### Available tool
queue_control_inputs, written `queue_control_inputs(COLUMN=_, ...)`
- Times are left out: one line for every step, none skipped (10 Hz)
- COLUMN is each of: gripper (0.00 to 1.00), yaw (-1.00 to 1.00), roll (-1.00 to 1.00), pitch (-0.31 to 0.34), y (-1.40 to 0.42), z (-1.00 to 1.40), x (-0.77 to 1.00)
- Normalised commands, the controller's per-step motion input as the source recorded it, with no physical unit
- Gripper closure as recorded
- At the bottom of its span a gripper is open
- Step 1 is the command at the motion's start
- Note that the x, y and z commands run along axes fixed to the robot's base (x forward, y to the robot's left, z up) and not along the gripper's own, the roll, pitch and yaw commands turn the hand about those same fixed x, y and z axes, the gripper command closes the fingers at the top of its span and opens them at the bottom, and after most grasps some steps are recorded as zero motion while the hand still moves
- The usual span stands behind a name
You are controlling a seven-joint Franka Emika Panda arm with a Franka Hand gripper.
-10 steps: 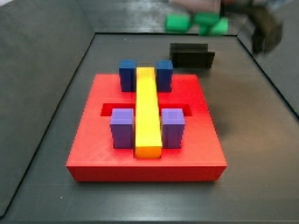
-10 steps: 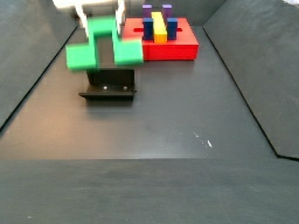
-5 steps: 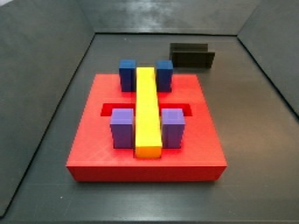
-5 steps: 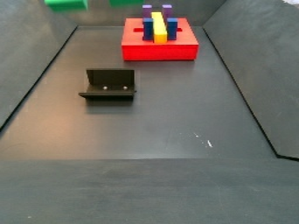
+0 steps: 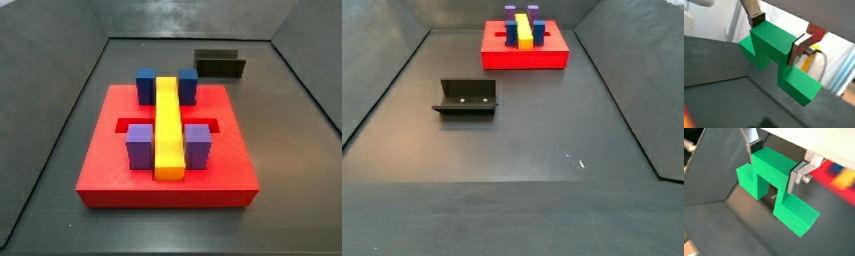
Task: Pick up the green object. Move up. Place the green object on the fixture. Regrasp the green object. Move to above the board. Insert the green object.
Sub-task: Move to above the board.
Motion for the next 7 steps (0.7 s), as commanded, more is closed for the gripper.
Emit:
queue_control_inputs(gripper=1.0, yaw=0.0, roll=-1.0, pitch=-0.101, y=-1.4, z=0.29, x=-1.27)
queue_control_inputs(gripper=1.0, yaw=0.0, roll=-1.0, pitch=-0.103, y=-1.4, z=0.29, x=-1.27)
queue_control_inputs(gripper=1.0, yaw=0.0, roll=-1.0, pitch=-0.119, y=-0.79, z=0.17, x=-0.73)
queue_control_inputs(gripper=1.0, yaw=-0.01, roll=-1.0, pitch=-0.111, y=-0.37, z=0.06, x=-0.37)
queue_control_inputs(gripper=1.0, yaw=-0.02, roll=-1.0, pitch=-0.096, y=-0.23, z=0.03, x=-0.23)
queue_control_inputs(gripper=1.0, yaw=-0.03, roll=-1.0, pitch=-0.098, y=-0.09, z=0.03, x=-0.11)
queue_control_inputs(gripper=1.0, yaw=-0.04, roll=-1.0, pitch=-0.11, y=-0.03, z=0.01, x=-0.09)
